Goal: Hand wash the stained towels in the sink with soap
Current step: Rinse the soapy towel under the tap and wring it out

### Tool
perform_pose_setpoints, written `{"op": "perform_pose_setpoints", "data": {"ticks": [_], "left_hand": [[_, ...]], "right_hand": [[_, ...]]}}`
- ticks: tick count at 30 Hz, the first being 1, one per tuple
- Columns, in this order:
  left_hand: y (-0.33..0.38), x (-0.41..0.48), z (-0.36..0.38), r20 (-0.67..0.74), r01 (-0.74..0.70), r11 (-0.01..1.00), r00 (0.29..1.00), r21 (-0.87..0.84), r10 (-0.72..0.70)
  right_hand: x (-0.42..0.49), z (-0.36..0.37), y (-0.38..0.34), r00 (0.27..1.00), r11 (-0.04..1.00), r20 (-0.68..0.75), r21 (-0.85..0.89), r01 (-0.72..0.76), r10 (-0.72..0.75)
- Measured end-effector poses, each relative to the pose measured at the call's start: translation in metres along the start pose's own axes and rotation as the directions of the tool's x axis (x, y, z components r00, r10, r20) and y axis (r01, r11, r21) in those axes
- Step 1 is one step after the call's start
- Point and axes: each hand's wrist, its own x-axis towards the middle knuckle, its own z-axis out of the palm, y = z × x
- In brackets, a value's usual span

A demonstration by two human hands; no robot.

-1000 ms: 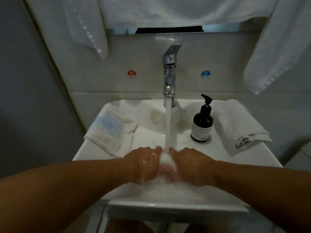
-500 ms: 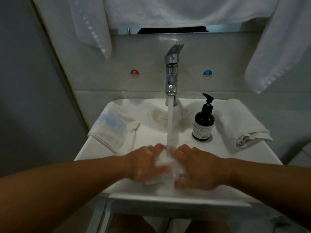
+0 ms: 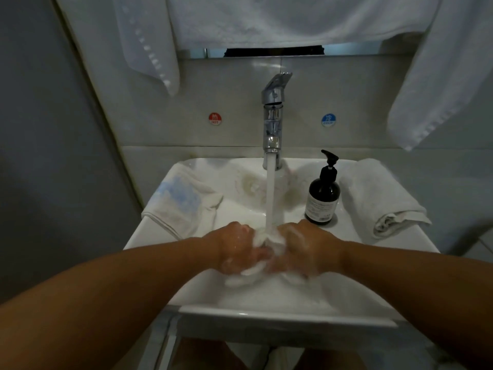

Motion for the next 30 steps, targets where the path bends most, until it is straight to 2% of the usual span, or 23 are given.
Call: {"op": "perform_pose_setpoints", "data": {"ticks": [1,2,3,5,7,9,11,13,14,17,20,23,24,27,30], "left_hand": [[-0.002,-0.003,-0.004,0.072,0.035,0.999,0.997,-0.042,-0.032],[-0.006,-0.003,-0.006,0.122,0.077,0.994,0.99,-0.08,-0.067],[-0.01,-0.002,-0.008,0.15,0.113,0.988,0.984,-0.103,-0.097],[-0.015,-0.004,-0.012,0.105,0.095,0.992,0.991,-0.083,-0.086],[-0.015,-0.012,-0.011,0.06,0.054,0.982,0.997,-0.182,-0.044],[-0.012,-0.018,-0.001,0.108,-0.013,0.966,0.993,-0.258,0.042],[-0.007,-0.022,0.014,0.146,-0.051,0.997,0.988,-0.05,0.058],[-0.002,-0.02,0.021,0.172,-0.127,0.96,0.981,0.248,0.086],[0.001,-0.019,0.02,0.172,-0.158,0.934,0.979,0.321,0.106],[-0.004,-0.012,0.017,0.093,-0.239,0.939,0.971,0.248,0.222],[-0.016,0.001,0.029,-0.002,-0.248,0.935,0.966,0.253,0.257],[-0.01,0.006,0.024,-0.099,-0.174,0.962,0.975,0.208,0.198],[-0.007,0.007,0.023,-0.139,-0.147,0.978,0.976,0.146,0.168],[-0.003,-0.003,0.013,-0.043,-0.129,0.99,0.99,0.05,0.131],[-0.01,-0.009,0.01,-0.02,-0.094,0.982,0.996,-0.166,0.092]], "right_hand": [[-0.001,-0.001,-0.004,0.993,0.992,0.096,0.101,-0.081,0.071],[-0.003,-0.002,-0.008,0.97,0.977,0.203,0.132,-0.165,0.137],[-0.005,-0.002,-0.01,0.949,0.979,0.266,0.066,-0.191,0.168],[-0.01,-0.006,-0.012,0.962,0.982,0.21,-0.104,-0.156,0.175],[-0.019,-0.008,-0.016,0.984,0.992,0.153,-0.093,-0.081,0.095],[-0.027,-0.003,-0.015,0.977,0.998,0.208,-0.043,-0.042,0.05],[-0.028,0.008,-0.017,0.973,0.996,0.228,-0.087,-0.008,0.028],[-0.021,0.016,-0.014,0.983,0.993,0.183,-0.12,0.005,0.017],[-0.016,0.018,-0.012,0.986,0.993,0.163,-0.121,0.0,0.02],[-0.002,0.021,-0.004,0.993,0.993,0.117,-0.119,-0.007,0.021],[0.0,0.017,-0.005,0.997,0.986,0.065,-0.164,-0.036,0.048],[-0.002,0.015,-0.005,0.997,0.993,0.005,-0.09,-0.071,0.071],[-0.003,0.016,-0.003,0.997,0.996,-0.012,-0.049,-0.073,0.073],[-0.004,0.013,-0.001,0.996,0.992,0.024,0.087,-0.092,0.09],[-0.014,0.001,-0.005,0.994,0.984,0.064,0.15,-0.099,0.091]]}}
